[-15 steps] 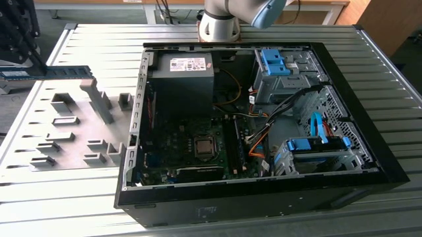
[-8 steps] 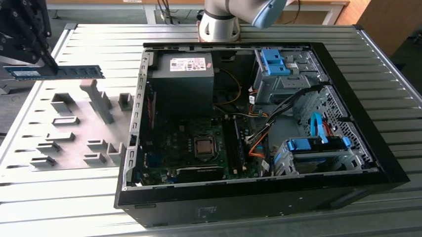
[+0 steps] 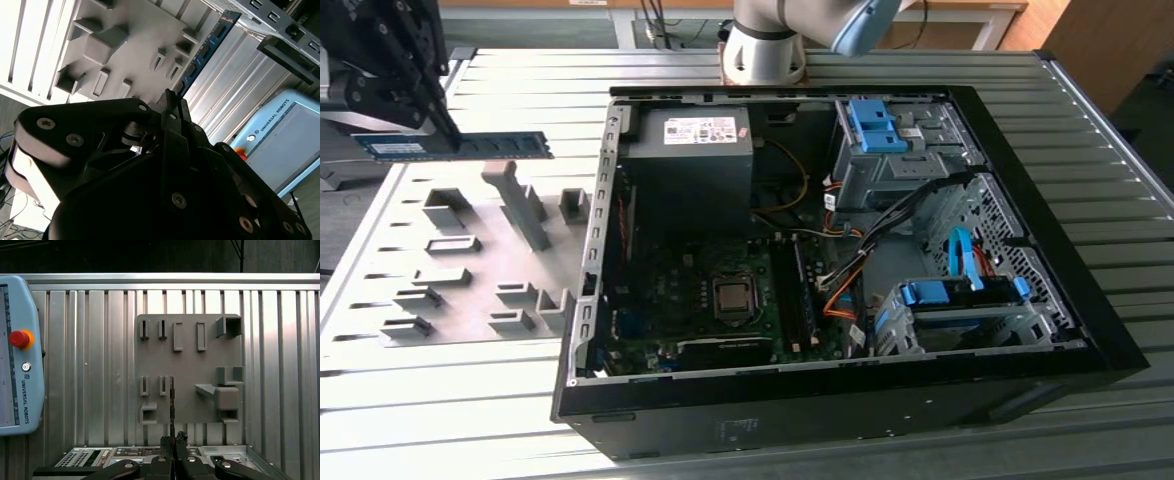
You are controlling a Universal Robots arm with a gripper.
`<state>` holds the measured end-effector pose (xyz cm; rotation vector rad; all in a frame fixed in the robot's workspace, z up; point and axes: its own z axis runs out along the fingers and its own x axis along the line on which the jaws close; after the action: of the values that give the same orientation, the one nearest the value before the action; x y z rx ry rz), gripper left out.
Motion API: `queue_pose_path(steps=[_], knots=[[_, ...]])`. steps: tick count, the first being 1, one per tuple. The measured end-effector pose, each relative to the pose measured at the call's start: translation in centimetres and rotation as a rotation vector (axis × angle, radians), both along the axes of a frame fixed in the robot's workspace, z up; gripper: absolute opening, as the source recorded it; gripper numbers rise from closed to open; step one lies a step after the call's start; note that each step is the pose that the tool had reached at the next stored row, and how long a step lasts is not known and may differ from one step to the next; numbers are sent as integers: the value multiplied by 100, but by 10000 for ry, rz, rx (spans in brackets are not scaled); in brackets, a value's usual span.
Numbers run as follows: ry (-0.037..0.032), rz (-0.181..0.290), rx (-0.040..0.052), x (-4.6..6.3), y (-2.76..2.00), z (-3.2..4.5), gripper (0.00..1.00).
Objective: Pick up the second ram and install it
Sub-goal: 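Pick up the second ram and move it above second insertion slot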
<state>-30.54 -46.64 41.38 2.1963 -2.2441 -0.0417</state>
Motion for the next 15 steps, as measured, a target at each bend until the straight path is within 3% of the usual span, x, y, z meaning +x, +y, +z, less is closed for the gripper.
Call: queue_pose_path(steps=[6, 15], knots=[[-1, 0, 1, 109, 0, -2, 14], [0, 0, 1, 121, 0, -1, 14]])
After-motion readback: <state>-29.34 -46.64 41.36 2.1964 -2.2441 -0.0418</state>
